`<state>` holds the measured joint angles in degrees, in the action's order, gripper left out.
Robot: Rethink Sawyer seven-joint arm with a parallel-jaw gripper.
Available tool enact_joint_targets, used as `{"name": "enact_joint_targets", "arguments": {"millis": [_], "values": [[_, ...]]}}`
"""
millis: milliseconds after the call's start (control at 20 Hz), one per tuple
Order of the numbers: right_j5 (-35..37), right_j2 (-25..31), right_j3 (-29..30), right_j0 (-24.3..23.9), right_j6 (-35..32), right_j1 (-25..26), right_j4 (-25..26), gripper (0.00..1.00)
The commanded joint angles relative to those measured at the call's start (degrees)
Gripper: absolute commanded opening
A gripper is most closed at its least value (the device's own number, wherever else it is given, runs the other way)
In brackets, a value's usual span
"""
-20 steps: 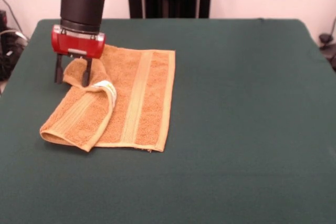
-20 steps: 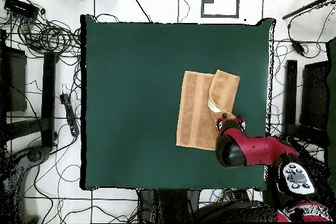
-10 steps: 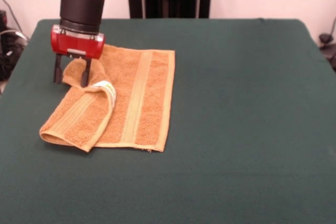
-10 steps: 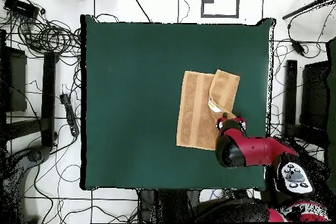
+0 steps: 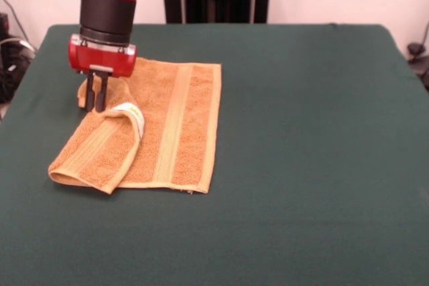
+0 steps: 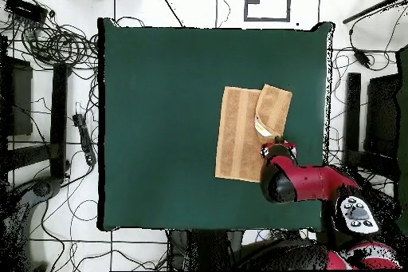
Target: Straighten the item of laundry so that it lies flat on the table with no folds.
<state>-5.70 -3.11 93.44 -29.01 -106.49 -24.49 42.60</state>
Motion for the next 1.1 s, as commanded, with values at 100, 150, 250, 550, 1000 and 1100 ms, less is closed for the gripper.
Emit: {"name": "enact_joint_targets", "arguments": {"millis": [100, 150, 250, 550, 1000, 1100], "values": [[15.6, 27.1, 8.7, -19.4, 5.3, 5.7, 0.6, 0.0], [15.6, 28.2, 9.5, -20.8, 5.3, 6.1, 0.6, 0.0], [15.2, 29.6, 10.7, -22.6, 5.1, 6.5, 0.9, 0.0], [19.5, 15.7, 10.9, -10.6, -2.9, 0.6, -4.3, 0.0], [19.7, -0.8, 11.5, 2.6, -11.9, 0.3, -13.1, 0.0], [19.9, -2.9, 11.7, 4.2, -13.1, 0.8, -15.2, 0.0]]}}
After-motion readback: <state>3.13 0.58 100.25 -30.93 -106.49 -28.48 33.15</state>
